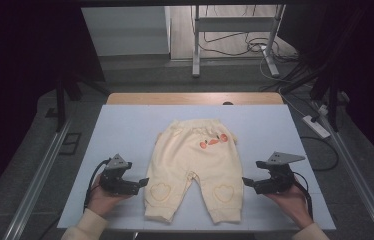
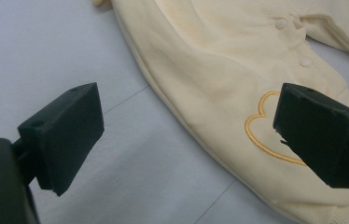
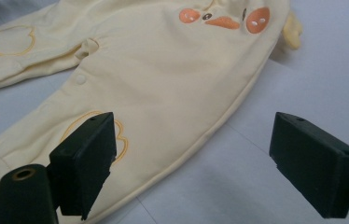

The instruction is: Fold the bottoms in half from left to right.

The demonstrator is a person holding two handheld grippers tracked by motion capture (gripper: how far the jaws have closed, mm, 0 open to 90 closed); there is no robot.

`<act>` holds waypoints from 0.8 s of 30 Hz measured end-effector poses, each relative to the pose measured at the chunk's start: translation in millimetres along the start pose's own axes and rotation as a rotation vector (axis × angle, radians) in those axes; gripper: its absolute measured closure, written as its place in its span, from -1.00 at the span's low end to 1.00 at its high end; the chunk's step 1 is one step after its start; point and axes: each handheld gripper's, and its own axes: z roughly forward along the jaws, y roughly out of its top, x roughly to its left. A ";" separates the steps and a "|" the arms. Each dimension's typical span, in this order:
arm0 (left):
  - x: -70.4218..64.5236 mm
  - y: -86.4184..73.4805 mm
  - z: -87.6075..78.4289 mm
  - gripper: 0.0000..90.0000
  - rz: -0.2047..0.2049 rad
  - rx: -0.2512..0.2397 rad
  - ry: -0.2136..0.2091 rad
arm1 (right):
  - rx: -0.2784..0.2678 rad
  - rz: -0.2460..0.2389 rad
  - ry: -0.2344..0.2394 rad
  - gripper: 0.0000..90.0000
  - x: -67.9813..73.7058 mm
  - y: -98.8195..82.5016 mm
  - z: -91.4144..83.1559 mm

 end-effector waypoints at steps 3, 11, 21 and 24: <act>0.2 -0.7 0.7 -0.82 0.008 0.009 0.002 | -0.004 -0.003 0.007 -0.67 0.8 2.1 2.2; 0.4 -1.4 -2.1 -0.81 0.005 -0.004 0.005 | 0.022 -0.042 0.026 -0.66 11.2 8.1 12.4; 1.6 1.4 0.7 -0.80 0.010 -0.010 -0.014 | 0.031 -0.091 0.067 -0.66 30.7 24.7 27.3; 1.2 3.5 3.6 -0.80 0.025 -0.002 -0.014 | 0.035 -0.095 0.072 -0.66 33.1 24.9 29.6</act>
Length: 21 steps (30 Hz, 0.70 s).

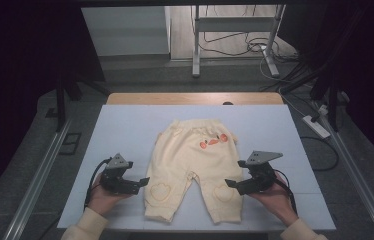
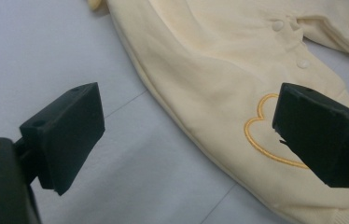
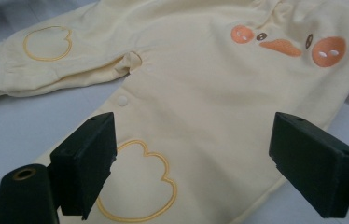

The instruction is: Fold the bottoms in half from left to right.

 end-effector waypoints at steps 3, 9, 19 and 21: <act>-0.6 1.1 2.3 -0.80 0.004 0.006 -0.004 | 0.002 0.001 0.005 -0.66 3.4 1.4 1.5; -0.6 2.0 3.6 -0.80 0.007 0.007 -0.003 | -0.001 -0.013 0.030 -0.66 10.8 8.2 10.0; 0.2 1.7 5.2 -0.80 0.015 0.015 0.007 | 0.018 -0.058 0.084 -0.66 30.5 21.9 33.8; 0.3 1.7 5.4 -0.80 0.016 0.018 0.006 | 0.020 -0.064 0.090 -0.66 32.9 23.1 36.1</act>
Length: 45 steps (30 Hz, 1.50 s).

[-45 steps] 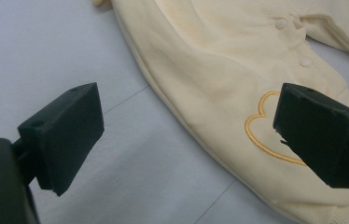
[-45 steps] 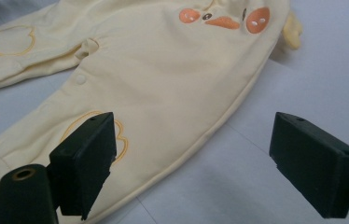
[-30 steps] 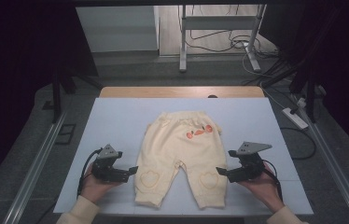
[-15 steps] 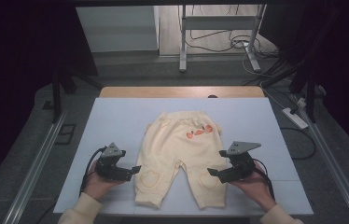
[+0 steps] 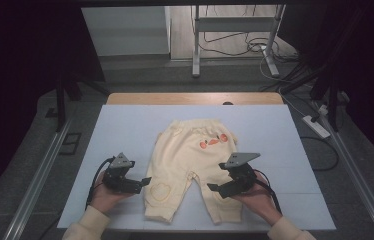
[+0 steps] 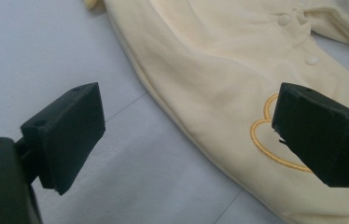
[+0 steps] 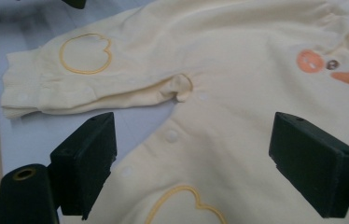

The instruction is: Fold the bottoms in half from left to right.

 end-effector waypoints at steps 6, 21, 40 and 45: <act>0.3 0.2 0.2 -0.79 -0.001 -0.002 -0.001 | 0.006 -0.022 0.030 -0.66 10.3 8.3 13.2; 2.4 0.1 -1.1 -0.79 -0.010 -0.012 0.001 | 0.024 -0.063 0.084 -0.66 30.4 22.9 40.0; 3.1 0.2 1.3 -0.79 -0.012 -0.003 0.005 | 0.051 -0.106 0.154 -0.66 54.4 35.9 73.5; 3.7 0.1 0.4 -0.78 -0.015 -0.006 0.004 | 0.056 -0.113 0.169 -0.66 61.0 39.1 79.3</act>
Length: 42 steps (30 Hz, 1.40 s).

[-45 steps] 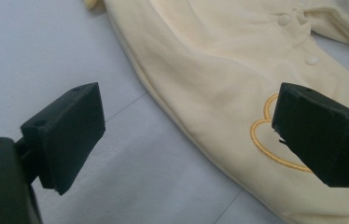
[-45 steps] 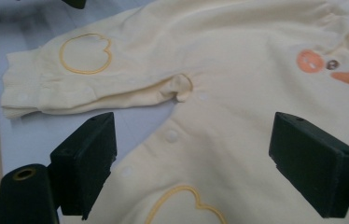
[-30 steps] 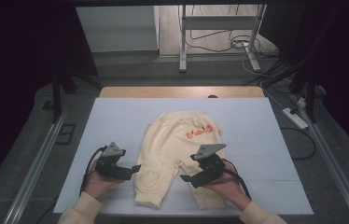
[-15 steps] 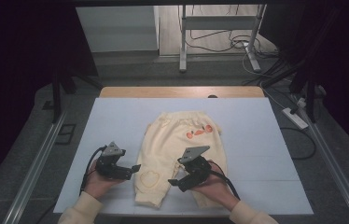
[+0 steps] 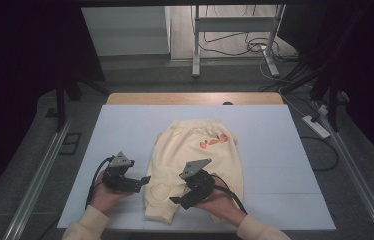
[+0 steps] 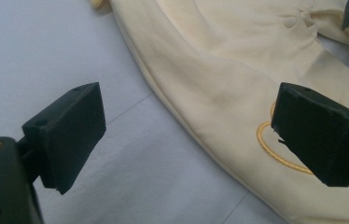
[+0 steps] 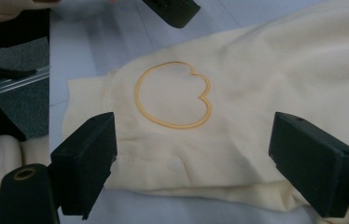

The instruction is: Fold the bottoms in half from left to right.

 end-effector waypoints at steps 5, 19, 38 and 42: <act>0.8 -0.1 -0.1 -0.78 -0.007 -0.004 0.003 | 0.008 -0.022 0.023 -0.65 7.1 6.3 7.8; 2.3 -0.3 0.1 -0.78 -0.016 -0.002 0.006 | 0.032 -0.086 0.114 -0.60 35.7 19.9 35.0; 3.1 -0.6 1.7 -0.78 -0.016 0.017 0.009 | 0.102 -0.150 0.154 -0.45 56.7 21.9 65.5; 3.1 -0.7 1.9 -0.78 -0.020 0.015 0.011 | 0.124 -0.154 0.127 -0.32 57.2 19.4 70.4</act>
